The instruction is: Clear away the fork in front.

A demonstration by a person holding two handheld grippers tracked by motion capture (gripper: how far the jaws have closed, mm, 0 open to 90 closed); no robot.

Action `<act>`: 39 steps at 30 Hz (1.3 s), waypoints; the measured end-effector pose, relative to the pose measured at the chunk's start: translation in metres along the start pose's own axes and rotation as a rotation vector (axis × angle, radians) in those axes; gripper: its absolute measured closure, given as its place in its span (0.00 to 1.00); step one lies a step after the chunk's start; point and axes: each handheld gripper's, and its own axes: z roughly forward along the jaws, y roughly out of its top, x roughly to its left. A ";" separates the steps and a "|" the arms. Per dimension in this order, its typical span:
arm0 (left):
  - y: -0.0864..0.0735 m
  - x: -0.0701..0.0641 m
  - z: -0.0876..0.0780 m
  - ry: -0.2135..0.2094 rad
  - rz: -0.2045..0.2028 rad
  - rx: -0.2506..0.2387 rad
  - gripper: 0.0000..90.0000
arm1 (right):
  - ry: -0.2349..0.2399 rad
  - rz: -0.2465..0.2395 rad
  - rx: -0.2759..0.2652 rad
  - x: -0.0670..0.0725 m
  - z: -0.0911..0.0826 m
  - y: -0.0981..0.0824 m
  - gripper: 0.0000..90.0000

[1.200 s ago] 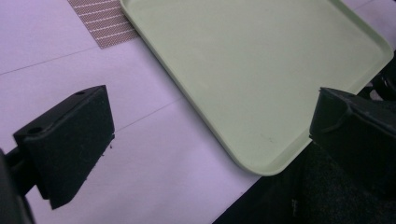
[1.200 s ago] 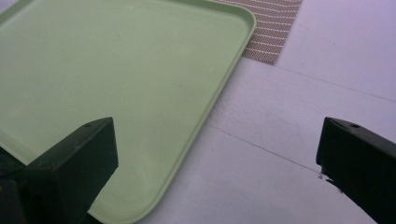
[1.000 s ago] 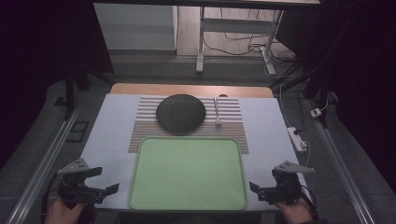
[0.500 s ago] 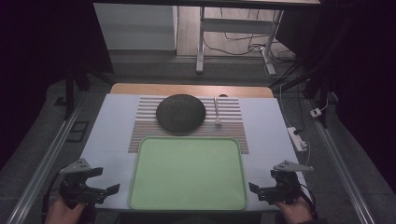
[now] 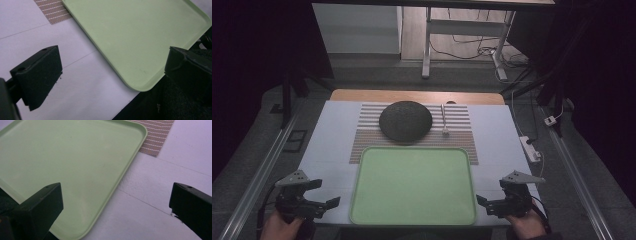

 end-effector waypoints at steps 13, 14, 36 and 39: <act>0.000 0.001 0.000 -0.001 -0.007 -0.003 0.02 | 0.010 -0.046 -0.012 0.001 0.006 0.006 0.00; 0.000 0.001 0.000 -0.001 -0.007 -0.003 0.02 | 0.011 -0.047 -0.010 0.001 0.007 0.006 0.00; 0.000 0.001 0.000 0.001 -0.007 -0.001 0.02 | 0.027 -0.029 -0.021 0.000 0.023 0.023 0.00; 0.000 0.001 0.000 0.001 -0.007 -0.001 0.02 | 0.032 -0.032 -0.025 0.000 0.026 0.025 0.00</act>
